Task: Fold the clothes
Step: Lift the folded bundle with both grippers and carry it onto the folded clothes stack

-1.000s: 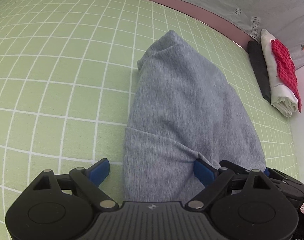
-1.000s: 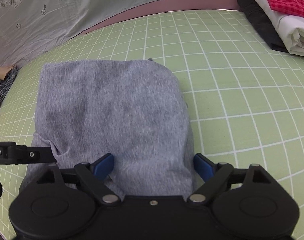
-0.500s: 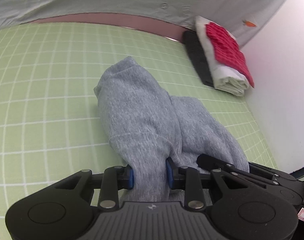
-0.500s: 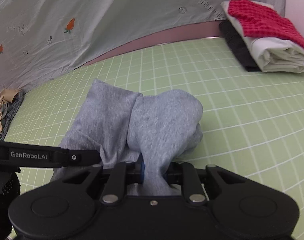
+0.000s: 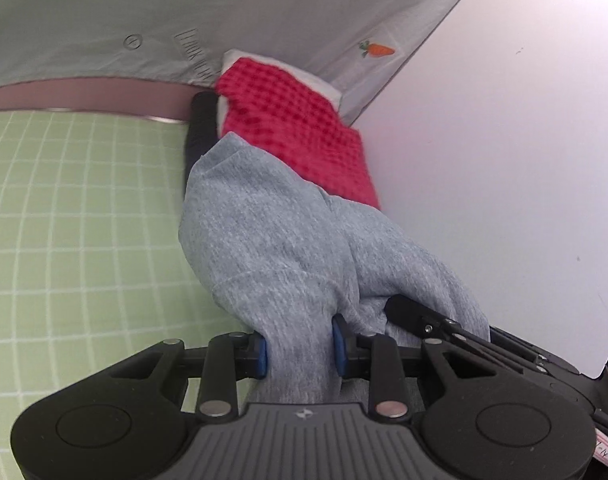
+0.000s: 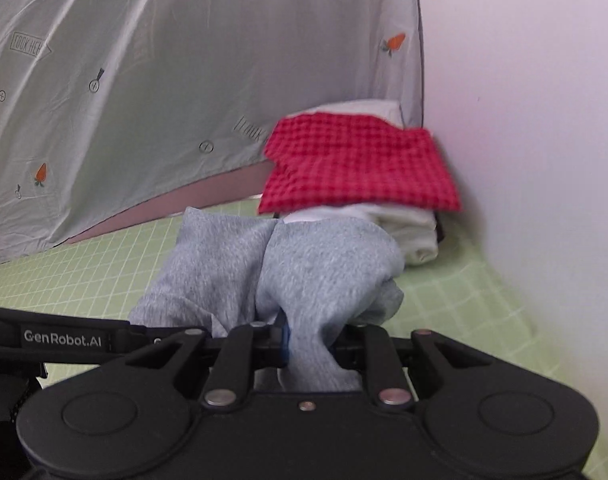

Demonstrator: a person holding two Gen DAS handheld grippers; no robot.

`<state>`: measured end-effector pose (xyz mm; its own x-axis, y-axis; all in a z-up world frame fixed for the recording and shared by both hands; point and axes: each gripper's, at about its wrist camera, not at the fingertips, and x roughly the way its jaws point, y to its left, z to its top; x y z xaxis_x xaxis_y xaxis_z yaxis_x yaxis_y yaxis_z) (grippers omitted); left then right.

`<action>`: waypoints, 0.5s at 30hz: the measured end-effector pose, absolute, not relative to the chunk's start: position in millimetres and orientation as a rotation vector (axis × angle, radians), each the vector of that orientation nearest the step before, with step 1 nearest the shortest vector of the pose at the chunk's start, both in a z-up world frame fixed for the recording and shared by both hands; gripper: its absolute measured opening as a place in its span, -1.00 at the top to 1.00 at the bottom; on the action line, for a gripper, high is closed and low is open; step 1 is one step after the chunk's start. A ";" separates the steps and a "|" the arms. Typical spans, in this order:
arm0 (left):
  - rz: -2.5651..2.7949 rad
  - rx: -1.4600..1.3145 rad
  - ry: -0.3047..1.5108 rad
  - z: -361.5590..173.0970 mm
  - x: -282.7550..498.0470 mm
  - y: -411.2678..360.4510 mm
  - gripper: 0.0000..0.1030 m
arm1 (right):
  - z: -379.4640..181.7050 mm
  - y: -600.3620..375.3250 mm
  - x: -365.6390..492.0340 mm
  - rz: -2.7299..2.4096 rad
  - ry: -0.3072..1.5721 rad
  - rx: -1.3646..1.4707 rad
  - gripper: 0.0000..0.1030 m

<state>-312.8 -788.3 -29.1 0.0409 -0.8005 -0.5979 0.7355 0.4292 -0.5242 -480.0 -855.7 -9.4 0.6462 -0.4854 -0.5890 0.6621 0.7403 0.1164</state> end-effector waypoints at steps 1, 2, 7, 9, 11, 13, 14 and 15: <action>-1.183 -0.097 0.957 -18.8 -312.9 -804.2 0.40 | -1.3 -871.7 -482.5 -0.668 0.545 0.313 0.67; -1.193 -0.116 0.935 -7.2 -309.8 -817.9 0.40 | 8.6 -887.2 -482.6 -0.671 0.520 0.297 0.67; -1.219 -0.188 0.802 44.8 -266.1 -884.3 0.37 | 60.6 -963.2 -467.1 -0.647 0.361 0.228 0.67; -1.183 -0.170 0.758 48.8 -240.8 -910.7 0.21 | 69.3 -1001.2 -448.4 -0.634 0.309 0.255 0.66; -1.082 -0.101 0.712 39.0 -216.8 -938.7 -0.10 | 62.9 -1039.9 -421.8 -0.649 0.300 0.293 0.57; -0.957 -0.010 0.685 19.2 -198.7 -961.5 -0.60 | 41.4 -1072.9 -390.4 -0.700 0.334 0.301 0.31; -0.931 0.030 0.716 5.1 -192.1 -967.4 -0.59 | 25.4 -1086.3 -374.9 -0.732 0.360 0.297 0.17; -0.904 0.069 0.746 -9.1 -185.6 -973.4 -0.59 | 8.8 -1098.3 -362.9 -0.747 0.399 0.312 0.14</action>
